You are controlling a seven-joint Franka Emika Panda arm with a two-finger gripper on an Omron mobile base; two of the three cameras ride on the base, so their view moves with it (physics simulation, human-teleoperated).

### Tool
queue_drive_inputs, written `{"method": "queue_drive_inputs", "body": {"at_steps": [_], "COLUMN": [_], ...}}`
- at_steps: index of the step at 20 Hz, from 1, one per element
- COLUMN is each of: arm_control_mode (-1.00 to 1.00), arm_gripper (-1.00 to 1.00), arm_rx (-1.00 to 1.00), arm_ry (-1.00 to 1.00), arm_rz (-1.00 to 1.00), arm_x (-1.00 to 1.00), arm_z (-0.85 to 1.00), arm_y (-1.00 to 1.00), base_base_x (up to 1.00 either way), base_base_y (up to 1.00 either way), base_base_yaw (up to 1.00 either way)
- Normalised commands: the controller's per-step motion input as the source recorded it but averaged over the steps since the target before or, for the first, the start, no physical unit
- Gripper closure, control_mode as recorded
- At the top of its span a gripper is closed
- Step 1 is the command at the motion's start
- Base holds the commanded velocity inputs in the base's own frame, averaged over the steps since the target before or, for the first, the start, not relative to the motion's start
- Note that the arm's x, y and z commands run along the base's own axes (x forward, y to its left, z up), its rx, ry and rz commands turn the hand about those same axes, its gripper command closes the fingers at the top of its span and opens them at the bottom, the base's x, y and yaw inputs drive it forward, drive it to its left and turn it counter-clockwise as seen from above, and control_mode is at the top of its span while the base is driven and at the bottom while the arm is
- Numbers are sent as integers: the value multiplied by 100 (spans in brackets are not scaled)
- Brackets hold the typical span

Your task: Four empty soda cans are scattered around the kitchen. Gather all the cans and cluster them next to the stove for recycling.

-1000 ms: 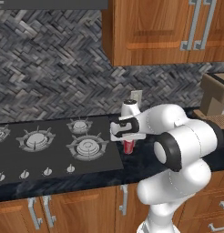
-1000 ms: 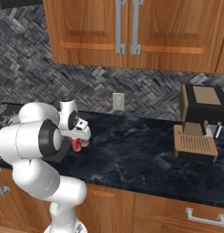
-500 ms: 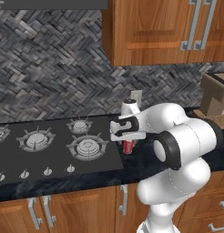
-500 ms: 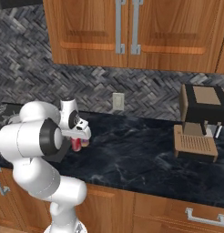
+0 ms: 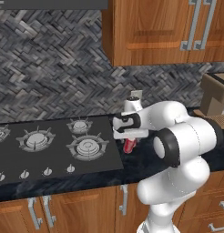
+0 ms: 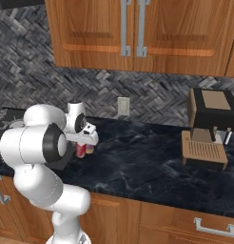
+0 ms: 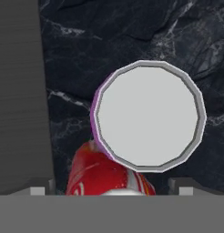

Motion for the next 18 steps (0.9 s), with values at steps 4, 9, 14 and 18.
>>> {"method": "queue_drive_inputs", "body": {"at_steps": [4, 9, 14, 18], "arm_control_mode": [-100, -100, -100, -100], "arm_gripper": [-100, -100, -100, -100], "arm_rx": [0, 0, 0, 0], "arm_ry": [-1, -4, -8, -9], "arm_rz": [0, 0, 0, 0], "arm_x": [-1, 8, 2, 0], "arm_z": [4, 3, 16, 23], "arm_y": [0, 0, 2, 7], "base_base_x": [0, 0, 0, 0], "base_base_y": [0, 0, 0, 0], "base_base_yaw": [0, 0, 0, 0]}}
